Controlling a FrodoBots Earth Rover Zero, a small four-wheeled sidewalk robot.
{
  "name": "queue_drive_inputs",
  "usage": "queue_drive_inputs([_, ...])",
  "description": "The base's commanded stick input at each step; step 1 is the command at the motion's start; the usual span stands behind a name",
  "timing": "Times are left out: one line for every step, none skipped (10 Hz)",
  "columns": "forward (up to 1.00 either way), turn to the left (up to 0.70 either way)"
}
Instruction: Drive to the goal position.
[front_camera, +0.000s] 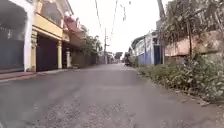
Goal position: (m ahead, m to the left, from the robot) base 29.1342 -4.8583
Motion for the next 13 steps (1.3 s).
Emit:
queue_drive_inputs([1.00, 0.00])
queue_drive_inputs([1.00, 0.00])
queue_drive_inputs([1.00, 0.00])
queue_drive_inputs([1.00, 0.00])
queue_drive_inputs([1.00, 0.00])
queue_drive_inputs([1.00, 0.00])
queue_drive_inputs([1.00, 0.00])
queue_drive_inputs([1.00, 0.00])
queue_drive_inputs([1.00, 0.00])
queue_drive_inputs([1.00, 0.00])
queue_drive_inputs([1.00, 0.00])
queue_drive_inputs([1.00, 0.00])
queue_drive_inputs([1.00, 0.00])
